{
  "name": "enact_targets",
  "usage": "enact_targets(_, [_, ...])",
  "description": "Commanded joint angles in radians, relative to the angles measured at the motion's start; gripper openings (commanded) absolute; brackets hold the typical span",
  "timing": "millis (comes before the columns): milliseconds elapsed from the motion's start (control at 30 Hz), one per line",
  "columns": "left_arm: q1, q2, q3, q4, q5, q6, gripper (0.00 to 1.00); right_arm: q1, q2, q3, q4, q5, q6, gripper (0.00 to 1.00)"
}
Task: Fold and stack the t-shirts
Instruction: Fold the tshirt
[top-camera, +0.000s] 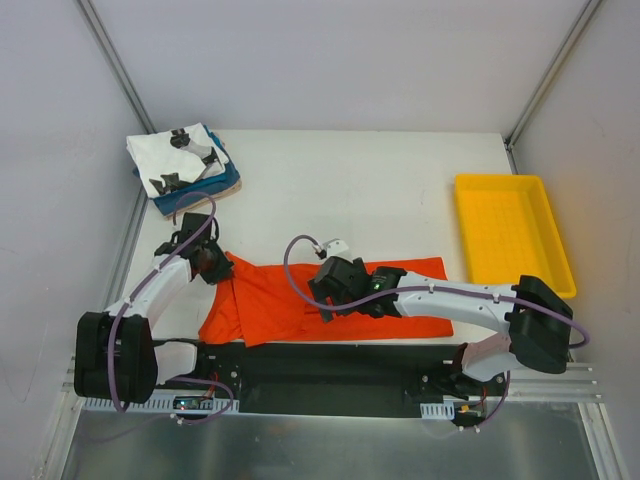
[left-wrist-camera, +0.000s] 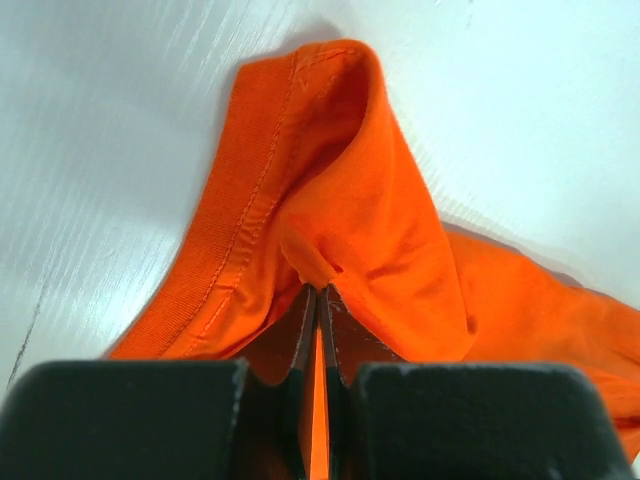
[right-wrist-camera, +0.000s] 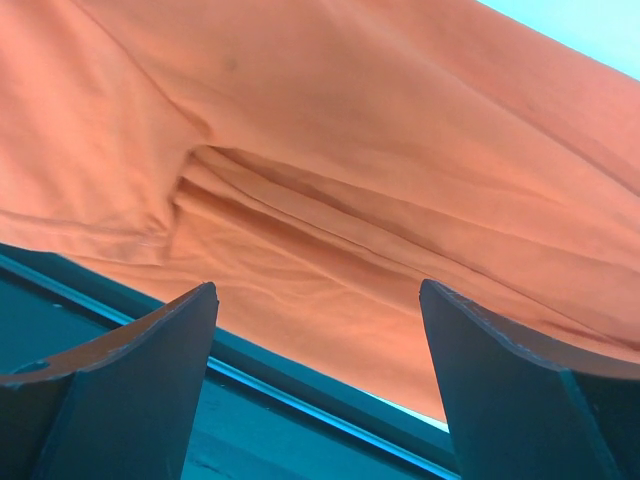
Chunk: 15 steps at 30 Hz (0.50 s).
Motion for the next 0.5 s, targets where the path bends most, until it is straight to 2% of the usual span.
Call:
enact_targets(0, [0.012, -0.033, 0.061, -0.021, -0.049, 0.027, 0.00, -0.008, -0.051, -0.015, -0.029, 0.030, 0.029, 0.86])
enact_targets(267, [0.012, 0.078, 0.130, -0.059, -0.092, 0.044, 0.00, -0.017, -0.061, -0.015, -0.064, 0.066, 0.043, 0.87])
enact_targets(300, [0.012, 0.087, 0.135, -0.072, -0.100, 0.044, 0.03, -0.019, -0.065, -0.017, -0.068, 0.070, 0.046, 0.87])
enact_targets(333, [0.012, 0.101, 0.142, -0.081, -0.108, 0.043, 0.08, -0.019, -0.072, -0.017, -0.073, 0.093, 0.054, 0.88])
enact_targets(433, [0.012, 0.104, 0.148, -0.125, -0.144, 0.031, 0.42, -0.025, -0.086, -0.015, -0.114, 0.156, 0.067, 0.90])
enact_targets(467, [0.012, 0.096, 0.150, -0.139, -0.158, 0.025, 0.50, -0.029, -0.101, -0.015, -0.131, 0.168, 0.072, 0.91])
